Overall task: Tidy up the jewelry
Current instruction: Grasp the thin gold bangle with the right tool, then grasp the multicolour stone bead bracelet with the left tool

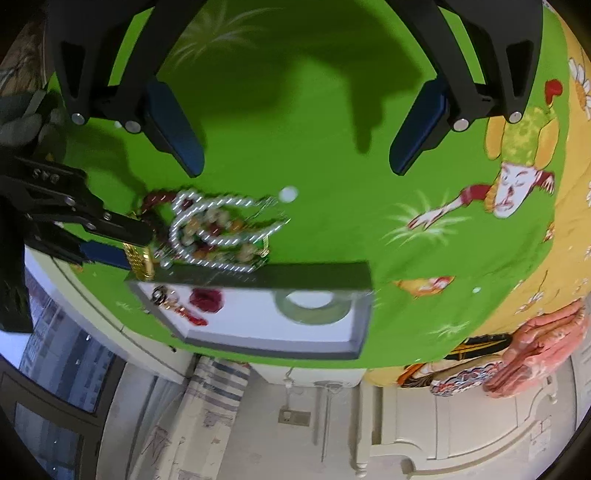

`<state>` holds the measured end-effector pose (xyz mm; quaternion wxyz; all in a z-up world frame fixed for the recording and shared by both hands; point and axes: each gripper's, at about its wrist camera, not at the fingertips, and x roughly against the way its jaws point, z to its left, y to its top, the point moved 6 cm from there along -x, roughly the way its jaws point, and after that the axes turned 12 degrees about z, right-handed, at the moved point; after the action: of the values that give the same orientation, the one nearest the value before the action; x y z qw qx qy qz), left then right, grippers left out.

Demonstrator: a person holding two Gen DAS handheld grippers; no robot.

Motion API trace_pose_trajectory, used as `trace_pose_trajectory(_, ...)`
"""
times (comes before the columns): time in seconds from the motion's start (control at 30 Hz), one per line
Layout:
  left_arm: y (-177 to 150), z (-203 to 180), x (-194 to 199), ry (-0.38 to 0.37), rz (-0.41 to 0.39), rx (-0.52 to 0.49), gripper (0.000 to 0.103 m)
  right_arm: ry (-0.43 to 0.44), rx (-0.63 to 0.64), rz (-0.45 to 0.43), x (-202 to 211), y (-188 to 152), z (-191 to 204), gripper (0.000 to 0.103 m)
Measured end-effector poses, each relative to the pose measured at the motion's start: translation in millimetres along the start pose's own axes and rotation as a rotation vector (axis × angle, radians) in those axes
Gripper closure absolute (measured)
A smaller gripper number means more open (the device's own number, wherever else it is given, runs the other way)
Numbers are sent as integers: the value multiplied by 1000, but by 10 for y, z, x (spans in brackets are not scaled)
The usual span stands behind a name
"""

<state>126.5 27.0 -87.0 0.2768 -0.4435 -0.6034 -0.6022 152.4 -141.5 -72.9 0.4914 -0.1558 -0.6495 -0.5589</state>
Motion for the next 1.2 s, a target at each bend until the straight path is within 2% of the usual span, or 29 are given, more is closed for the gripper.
trace_pose_trajectory(0.13,151,-139,-40,-22,-1,-11,31,-4,-49,-42,201,-94,-155,48)
trace_pose_trajectory(0.33,315,-322,-183,-70,26,-18,62,-12,-67,-42,303,-258,-243,48)
trace_pose_trajectory(0.6,355,-345,-356,-106,82,36,64,12,-81,-41,298,-385,-276,48)
trace_pose_trajectory(0.7,375,-350,-401,-120,92,45,73,19,-80,-43,290,-388,-263,47)
trace_pose_trajectory(0.9,420,-356,-505,-118,126,79,74,26,-70,-47,307,-406,-229,47)
trace_pose_trajectory(0.97,414,-353,-528,-116,132,87,80,21,-71,-49,317,-417,-232,47)
trace_pose_trajectory(1.0,412,-353,-528,-116,133,90,93,19,-72,-51,325,-422,-235,47)
trace_pose_trajectory(1.1,415,-382,-446,-139,111,84,93,9,-78,-58,355,-426,-263,47)
trace_pose_trajectory(1.2,459,-479,-274,-115,62,24,93,-1,-83,-61,376,-426,-273,47)
